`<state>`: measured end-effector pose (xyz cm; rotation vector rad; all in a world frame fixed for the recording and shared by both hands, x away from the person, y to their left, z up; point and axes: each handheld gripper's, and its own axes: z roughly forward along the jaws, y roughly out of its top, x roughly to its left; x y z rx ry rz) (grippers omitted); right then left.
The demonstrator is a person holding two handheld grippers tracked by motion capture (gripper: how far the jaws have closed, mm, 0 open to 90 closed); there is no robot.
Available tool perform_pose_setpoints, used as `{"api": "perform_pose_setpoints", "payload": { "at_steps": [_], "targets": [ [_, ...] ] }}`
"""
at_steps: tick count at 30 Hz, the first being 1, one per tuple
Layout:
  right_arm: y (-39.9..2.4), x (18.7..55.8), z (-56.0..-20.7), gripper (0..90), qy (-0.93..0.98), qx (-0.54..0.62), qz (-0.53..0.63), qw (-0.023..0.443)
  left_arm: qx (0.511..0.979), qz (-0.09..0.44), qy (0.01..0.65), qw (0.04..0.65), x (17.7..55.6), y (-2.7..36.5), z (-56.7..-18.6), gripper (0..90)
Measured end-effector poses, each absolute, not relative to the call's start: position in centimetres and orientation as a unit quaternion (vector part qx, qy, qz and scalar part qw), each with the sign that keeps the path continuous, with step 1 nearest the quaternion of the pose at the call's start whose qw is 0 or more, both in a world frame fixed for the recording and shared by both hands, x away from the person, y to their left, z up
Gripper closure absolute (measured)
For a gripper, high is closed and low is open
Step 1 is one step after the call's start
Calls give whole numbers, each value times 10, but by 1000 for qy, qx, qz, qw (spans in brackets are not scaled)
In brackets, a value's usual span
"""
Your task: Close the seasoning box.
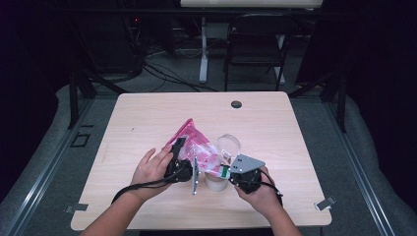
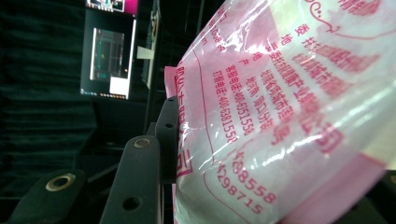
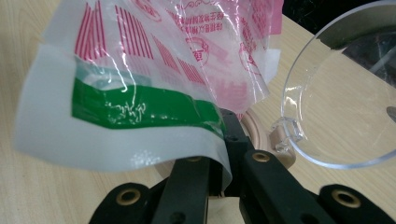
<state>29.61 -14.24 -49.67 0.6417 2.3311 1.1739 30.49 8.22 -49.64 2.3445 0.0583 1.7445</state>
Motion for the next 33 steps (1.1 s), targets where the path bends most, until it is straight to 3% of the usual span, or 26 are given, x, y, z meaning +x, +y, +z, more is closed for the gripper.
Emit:
{"api": "perform_pose_setpoints", "payload": {
  "at_steps": [12, 25, 33],
  "targets": [
    [-137, 292, -492, 900, 843, 222, 430, 234, 807, 562, 84, 157, 303, 92, -510, 648],
    [-128, 291, -490, 900, 843, 212, 435, 233, 819, 486, 180, 249, 303, 109, -525, 677],
    [-123, 288, -488, 900, 843, 204, 438, 236, 822, 461, 201, 265, 302, 114, -528, 681]
  ]
}}
